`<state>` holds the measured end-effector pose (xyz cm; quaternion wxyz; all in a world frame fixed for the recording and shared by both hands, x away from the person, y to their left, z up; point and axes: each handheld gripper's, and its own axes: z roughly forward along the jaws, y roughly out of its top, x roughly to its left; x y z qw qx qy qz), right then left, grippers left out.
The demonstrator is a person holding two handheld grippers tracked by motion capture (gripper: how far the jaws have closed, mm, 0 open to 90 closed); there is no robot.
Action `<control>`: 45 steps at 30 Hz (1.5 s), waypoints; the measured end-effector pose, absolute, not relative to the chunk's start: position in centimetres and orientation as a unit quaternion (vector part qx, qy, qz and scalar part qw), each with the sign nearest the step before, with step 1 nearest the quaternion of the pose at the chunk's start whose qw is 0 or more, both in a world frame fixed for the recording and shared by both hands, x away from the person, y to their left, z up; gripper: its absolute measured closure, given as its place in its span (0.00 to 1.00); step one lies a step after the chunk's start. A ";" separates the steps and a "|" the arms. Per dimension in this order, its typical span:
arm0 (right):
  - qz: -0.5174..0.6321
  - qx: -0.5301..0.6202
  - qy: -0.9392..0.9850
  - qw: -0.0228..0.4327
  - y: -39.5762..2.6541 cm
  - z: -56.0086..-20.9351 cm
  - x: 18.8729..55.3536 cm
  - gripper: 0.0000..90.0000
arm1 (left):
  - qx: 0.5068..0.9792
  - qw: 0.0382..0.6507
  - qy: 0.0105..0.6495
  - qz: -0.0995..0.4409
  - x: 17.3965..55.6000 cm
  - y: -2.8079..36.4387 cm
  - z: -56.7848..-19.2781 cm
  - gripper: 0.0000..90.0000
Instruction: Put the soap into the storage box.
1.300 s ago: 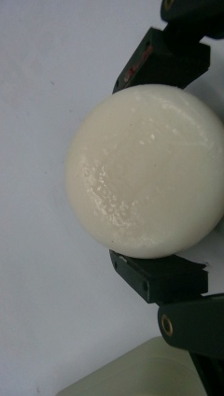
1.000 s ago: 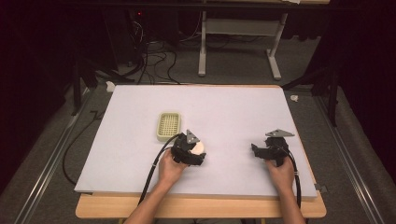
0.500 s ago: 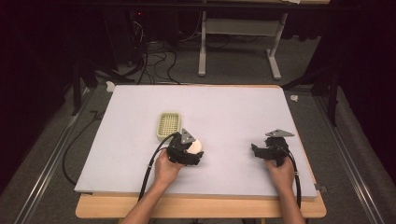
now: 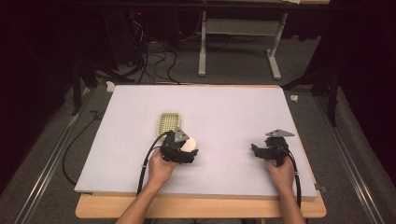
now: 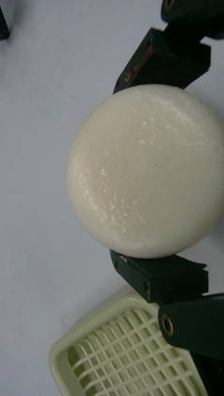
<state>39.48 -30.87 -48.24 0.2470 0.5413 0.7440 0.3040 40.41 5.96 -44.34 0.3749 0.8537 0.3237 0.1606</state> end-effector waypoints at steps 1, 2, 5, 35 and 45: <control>0.304 0.541 0.744 0.246 -30.9 -48.2 39.5 0.25 | 0.853 0.376 0.326 0.159 40.5 6.1 -44.3 0.27; 0.304 0.542 0.744 0.247 -30.9 -48.2 39.5 0.25 | 0.852 0.378 0.327 0.157 40.5 6.3 -44.3 0.27; 0.304 0.541 0.744 0.247 -30.9 -48.2 39.5 0.25 | 0.848 0.383 0.331 0.153 40.7 6.7 -44.1 0.27; 0.304 0.542 0.744 0.247 -30.9 -48.2 39.5 0.25 | 0.821 0.397 0.380 0.153 42.8 10.8 -42.7 0.27; 0.303 0.542 0.744 0.248 -30.8 -48.2 39.5 0.25 | 0.816 0.379 0.404 0.162 44.7 12.1 -42.7 0.27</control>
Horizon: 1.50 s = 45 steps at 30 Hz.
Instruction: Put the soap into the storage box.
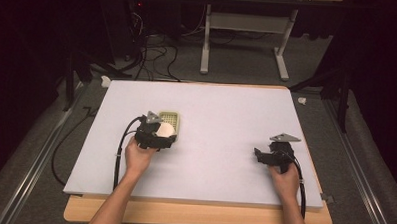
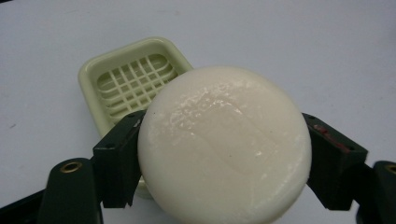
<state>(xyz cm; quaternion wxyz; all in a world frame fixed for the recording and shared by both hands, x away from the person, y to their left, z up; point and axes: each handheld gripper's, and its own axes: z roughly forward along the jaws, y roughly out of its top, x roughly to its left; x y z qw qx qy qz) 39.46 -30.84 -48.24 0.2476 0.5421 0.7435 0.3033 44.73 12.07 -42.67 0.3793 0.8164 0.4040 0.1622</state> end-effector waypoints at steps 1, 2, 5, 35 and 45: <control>0.303 0.542 0.744 0.248 -30.8 -48.2 39.5 0.25 | 0.815 0.381 0.407 0.159 44.9 12.2 -42.6 0.27; 0.303 0.541 0.744 0.248 -30.8 -48.2 39.5 0.25 | 0.815 0.378 0.409 0.159 45.1 12.2 -42.6 0.27; 0.303 0.542 0.744 0.248 -30.8 -48.2 39.5 0.25 | 0.815 0.371 0.414 0.161 45.8 12.3 -42.5 0.27; 0.303 0.543 0.743 0.247 -30.9 -48.2 39.5 0.25 | 0.805 0.332 0.458 0.180 49.1 11.2 -44.4 0.27; 0.303 0.542 0.743 0.247 -30.9 -48.2 39.5 0.25 | 0.803 0.332 0.464 0.173 49.4 11.1 -44.8 0.27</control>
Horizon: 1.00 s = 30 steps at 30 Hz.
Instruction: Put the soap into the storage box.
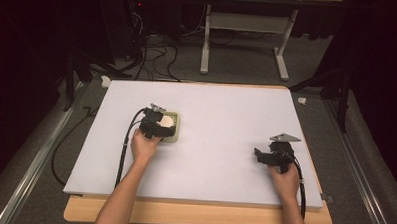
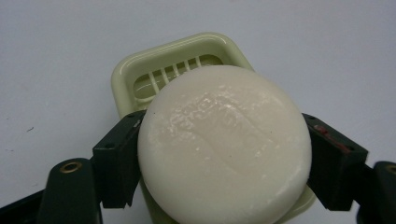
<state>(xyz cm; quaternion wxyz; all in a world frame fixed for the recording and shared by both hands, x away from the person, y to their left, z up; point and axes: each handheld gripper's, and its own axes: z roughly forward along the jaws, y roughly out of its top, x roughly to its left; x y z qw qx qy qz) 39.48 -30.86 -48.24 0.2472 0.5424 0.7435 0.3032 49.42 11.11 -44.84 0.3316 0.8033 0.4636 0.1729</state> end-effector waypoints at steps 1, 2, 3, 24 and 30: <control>0.304 0.543 0.743 0.246 -30.9 -48.2 39.5 0.25 | 0.803 0.331 0.464 0.171 49.5 11.1 -44.9 0.27; 0.304 0.543 0.743 0.245 -30.9 -48.2 39.5 0.25 | 0.804 0.331 0.464 0.171 49.5 11.1 -44.9 0.27; 0.304 0.544 0.743 0.245 -30.9 -48.2 39.5 0.25 | 0.804 0.331 0.464 0.171 49.5 11.0 -44.9 0.27; 0.304 0.543 0.743 0.245 -30.9 -48.2 39.5 0.25 | 0.797 0.356 0.453 0.179 48.9 11.0 -43.2 0.22; 0.304 0.543 0.743 0.245 -30.9 -48.2 39.5 0.25 | 0.796 0.366 0.448 0.179 48.3 11.5 -42.8 0.22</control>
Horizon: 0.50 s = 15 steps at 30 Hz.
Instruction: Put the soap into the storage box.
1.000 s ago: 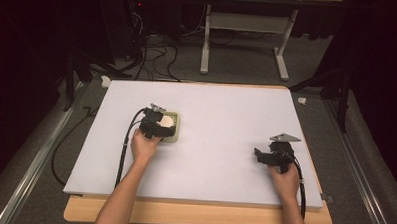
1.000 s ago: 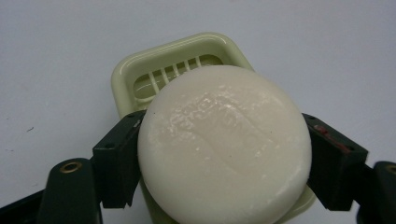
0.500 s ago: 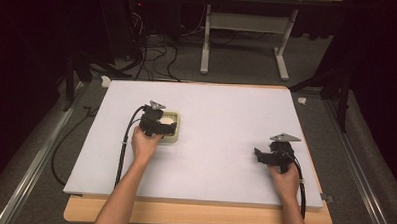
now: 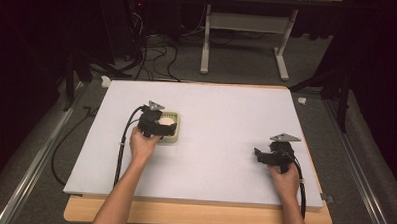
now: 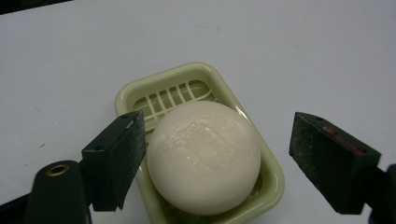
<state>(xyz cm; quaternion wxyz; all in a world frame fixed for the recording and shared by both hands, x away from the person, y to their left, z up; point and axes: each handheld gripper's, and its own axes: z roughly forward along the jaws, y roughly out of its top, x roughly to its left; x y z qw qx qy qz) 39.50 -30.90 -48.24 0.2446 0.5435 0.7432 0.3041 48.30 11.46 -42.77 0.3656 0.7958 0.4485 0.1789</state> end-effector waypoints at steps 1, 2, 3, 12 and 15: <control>0.304 0.543 0.743 0.245 -30.9 -48.2 39.5 0.25 | 0.796 0.367 0.448 0.177 48.2 11.5 -42.8 0.22; 0.304 0.543 0.744 0.245 -30.9 -48.2 39.5 0.25 | 0.796 0.367 0.448 0.177 48.2 11.5 -42.8 0.22; 0.304 0.543 0.743 0.245 -30.9 -48.2 39.5 0.25 | 0.796 0.367 0.447 0.178 48.1 11.6 -42.7 0.22; 0.304 0.543 0.743 0.244 -30.9 -48.2 39.5 0.25 | 0.795 0.379 0.437 0.184 47.0 12.3 -41.8 0.22; 0.304 0.543 0.744 0.244 -30.9 -48.2 39.5 0.25 | 0.794 0.385 0.432 0.187 46.5 12.6 -41.3 0.22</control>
